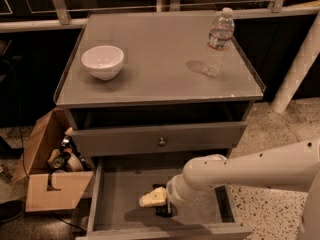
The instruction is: Pick rxbar chocolate from middle drawer and place on counter
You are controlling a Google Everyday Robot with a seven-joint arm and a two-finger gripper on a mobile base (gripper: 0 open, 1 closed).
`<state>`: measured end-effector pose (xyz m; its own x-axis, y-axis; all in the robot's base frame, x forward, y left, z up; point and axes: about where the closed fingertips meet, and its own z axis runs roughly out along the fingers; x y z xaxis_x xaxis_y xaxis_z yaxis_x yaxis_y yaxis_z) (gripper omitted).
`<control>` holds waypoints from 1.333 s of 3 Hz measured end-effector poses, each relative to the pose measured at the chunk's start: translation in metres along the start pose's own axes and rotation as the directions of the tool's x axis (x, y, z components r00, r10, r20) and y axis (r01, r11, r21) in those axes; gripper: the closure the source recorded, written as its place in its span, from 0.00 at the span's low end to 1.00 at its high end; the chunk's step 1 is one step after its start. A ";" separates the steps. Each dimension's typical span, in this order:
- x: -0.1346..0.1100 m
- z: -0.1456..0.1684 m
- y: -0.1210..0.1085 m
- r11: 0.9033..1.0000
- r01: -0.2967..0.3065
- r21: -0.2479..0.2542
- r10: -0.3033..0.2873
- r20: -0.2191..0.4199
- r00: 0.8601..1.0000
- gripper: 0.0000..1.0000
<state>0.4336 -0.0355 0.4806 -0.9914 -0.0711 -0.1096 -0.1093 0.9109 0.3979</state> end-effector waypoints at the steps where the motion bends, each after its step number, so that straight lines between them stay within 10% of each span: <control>1: 0.005 0.017 0.003 1.000 -0.007 -0.002 0.007 -0.028 1.000 0.00; 4: -0.002 0.069 0.003 0.994 -0.106 -0.017 0.105 -0.063 0.992 0.00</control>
Offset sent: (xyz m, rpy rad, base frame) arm 0.0051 0.0298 -0.0581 0.0034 0.0842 -0.0524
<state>0.4405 -0.0047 0.4191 -1.0000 -0.0009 -0.0094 -0.0048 0.9061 0.4230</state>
